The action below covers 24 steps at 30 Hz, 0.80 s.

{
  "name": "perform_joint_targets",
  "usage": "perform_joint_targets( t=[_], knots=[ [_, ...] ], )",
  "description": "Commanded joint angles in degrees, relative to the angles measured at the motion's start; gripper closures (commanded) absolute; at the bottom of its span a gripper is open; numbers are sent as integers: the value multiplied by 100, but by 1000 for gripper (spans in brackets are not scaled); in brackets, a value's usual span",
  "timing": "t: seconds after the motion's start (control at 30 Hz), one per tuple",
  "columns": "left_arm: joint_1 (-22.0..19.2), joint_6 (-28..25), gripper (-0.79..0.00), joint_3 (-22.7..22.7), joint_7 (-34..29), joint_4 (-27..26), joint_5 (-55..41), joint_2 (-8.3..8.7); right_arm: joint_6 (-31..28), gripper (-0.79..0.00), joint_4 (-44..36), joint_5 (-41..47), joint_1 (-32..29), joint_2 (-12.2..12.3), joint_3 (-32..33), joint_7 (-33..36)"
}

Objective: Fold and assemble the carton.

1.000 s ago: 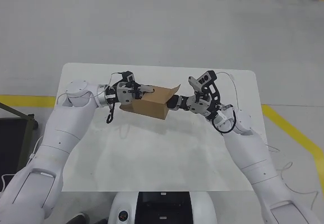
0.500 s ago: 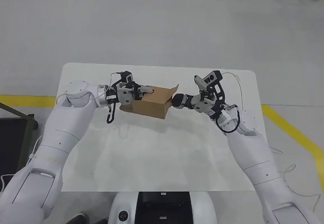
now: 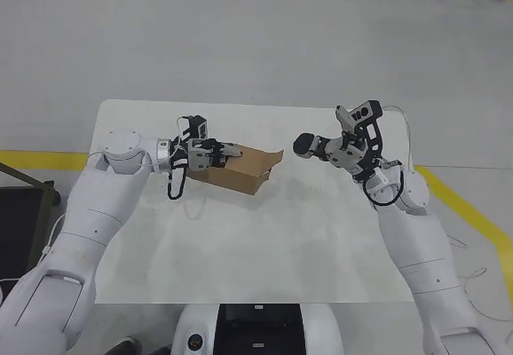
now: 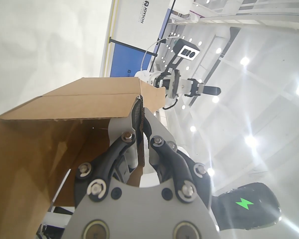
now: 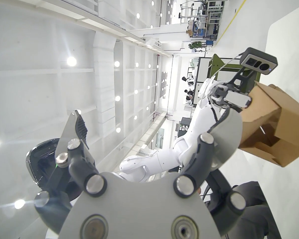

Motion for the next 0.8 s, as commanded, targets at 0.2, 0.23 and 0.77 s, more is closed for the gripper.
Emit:
perform_joint_targets(
  t=[0.2, 0.23, 0.77],
  knots=[
    [55, 3, 0, 7, -36, -240, 95, 23, 153, -785, 99, -285, 119, -25, -251, -93],
    [60, 17, 0, -4, -57, -263, 72, 27, 176, -785, 142, -301, 137, -30, -285, -99],
    [-115, 271, 0, -305, -472, -53, -508, 84, 253, -785, -17, -420, 0, -15, -360, -73]
  ],
)
